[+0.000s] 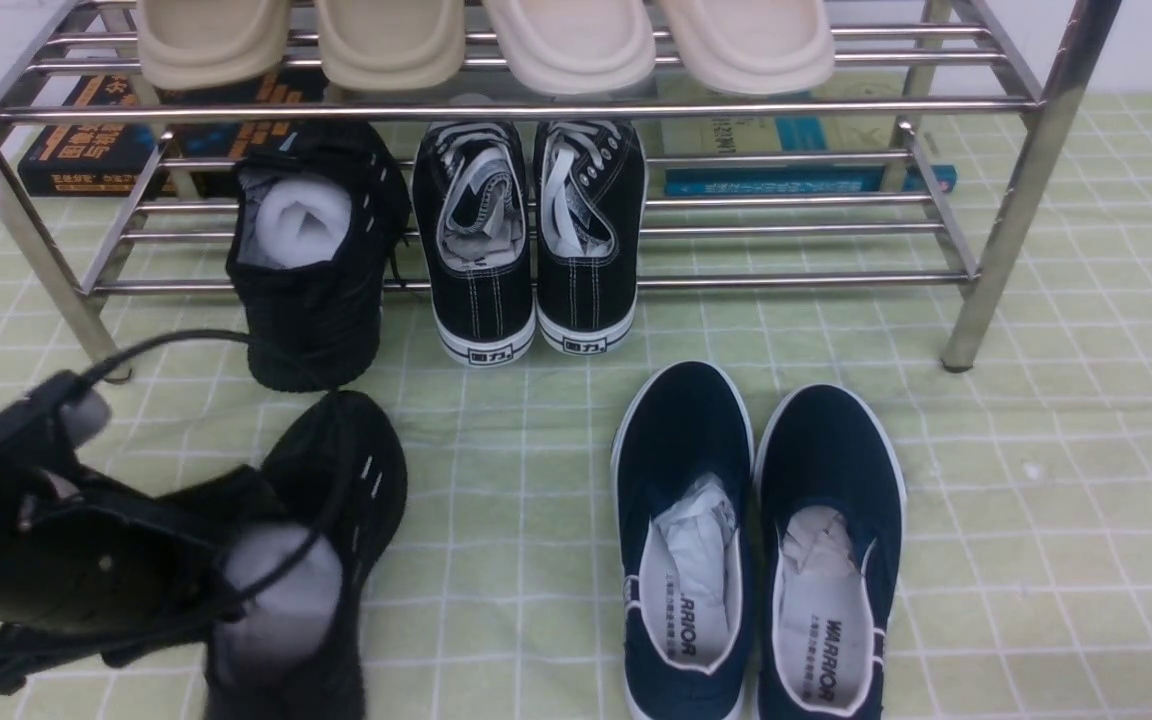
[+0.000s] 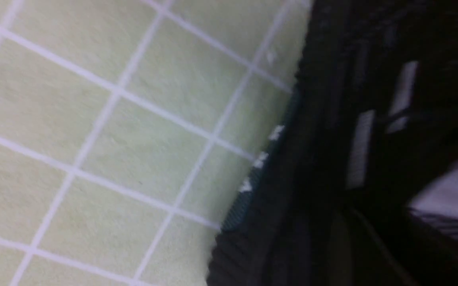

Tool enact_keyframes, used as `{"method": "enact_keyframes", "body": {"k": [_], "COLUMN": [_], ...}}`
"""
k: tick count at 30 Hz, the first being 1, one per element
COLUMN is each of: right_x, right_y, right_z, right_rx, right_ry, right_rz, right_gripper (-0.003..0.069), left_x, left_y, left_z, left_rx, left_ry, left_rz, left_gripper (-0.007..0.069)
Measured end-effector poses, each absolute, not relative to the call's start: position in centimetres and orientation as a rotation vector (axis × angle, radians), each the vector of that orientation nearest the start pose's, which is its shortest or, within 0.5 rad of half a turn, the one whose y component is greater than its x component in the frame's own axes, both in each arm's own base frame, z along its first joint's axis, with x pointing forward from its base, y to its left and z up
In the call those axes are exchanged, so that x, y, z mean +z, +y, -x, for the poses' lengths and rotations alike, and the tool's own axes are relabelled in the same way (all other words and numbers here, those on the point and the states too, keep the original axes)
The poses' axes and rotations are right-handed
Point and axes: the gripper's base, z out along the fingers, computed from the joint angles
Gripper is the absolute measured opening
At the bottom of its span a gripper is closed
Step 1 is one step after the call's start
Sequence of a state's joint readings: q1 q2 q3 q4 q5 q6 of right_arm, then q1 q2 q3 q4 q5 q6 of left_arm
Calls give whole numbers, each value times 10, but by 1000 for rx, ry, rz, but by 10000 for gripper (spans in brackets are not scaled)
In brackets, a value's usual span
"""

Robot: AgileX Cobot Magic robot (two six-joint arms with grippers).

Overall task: Take the shoes off the shelf with your hand from the green coffee tablecloth.
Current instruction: 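Set the held shoe down on the floor in front of the rack with the left gripper, then grasp the leftmost shoe on the bottom shelf of the shoe rack with the left gripper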

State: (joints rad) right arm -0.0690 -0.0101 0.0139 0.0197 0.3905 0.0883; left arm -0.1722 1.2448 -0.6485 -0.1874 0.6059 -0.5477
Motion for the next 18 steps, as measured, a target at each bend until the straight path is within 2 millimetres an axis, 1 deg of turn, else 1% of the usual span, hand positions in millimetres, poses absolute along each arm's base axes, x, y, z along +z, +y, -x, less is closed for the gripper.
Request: {"method": "enact_keyframes", "body": {"k": [3, 4, 5, 6, 7, 8, 10, 12, 13, 14, 15, 16, 17, 18], "right_x": [174, 174, 174, 174, 174, 174, 174, 174, 174, 174, 174, 174, 174, 174], "right_y": [-3, -3, -3, -3, -3, -3, -3, -3, -3, -3, -3, -3, -3, -3], "right_z": [-52, -52, -52, -52, -52, -52, -52, -52, -52, -52, -52, -52, -52, -52], "right_rx": [33, 33, 33, 33, 33, 33, 33, 33, 33, 33, 33, 33, 33, 33], "right_ry": [1871, 1871, 1871, 1871, 1871, 1871, 1871, 1871, 1871, 1871, 1871, 1871, 1871, 1871], "right_rz": [-159, -159, -159, -159, -159, -159, -159, -159, -159, -159, -159, -159, -159, -159], "right_gripper": [237, 237, 237, 237, 237, 237, 237, 237, 237, 237, 237, 237, 237, 237], "left_x": [223, 226, 227, 235, 241, 241, 264, 277, 291, 295, 310, 318, 325, 324], "left_y": [-48, -47, -47, -46, -45, -45, -42, -41, -39, -39, -37, -37, -37, -37], "left_z": [-212, -213, -213, -216, -218, -217, -225, -230, -235, -237, -242, -246, -250, -251], "left_rx": [-376, -349, -349, -305, -281, -273, -206, -173, -146, -139, -120, -117, -121, -120], "left_ry": [2676, 2689, 2691, 2700, 2703, 2709, 2696, 2670, 2629, 2615, 2560, 2517, 2479, 2480], "left_rz": [626, 596, 596, 549, 527, 524, 464, 436, 408, 401, 375, 359, 347, 347], "left_gripper": [248, 298, 298, 356, 383, 388, 431, 440, 441, 441, 436, 429, 421, 421]}}
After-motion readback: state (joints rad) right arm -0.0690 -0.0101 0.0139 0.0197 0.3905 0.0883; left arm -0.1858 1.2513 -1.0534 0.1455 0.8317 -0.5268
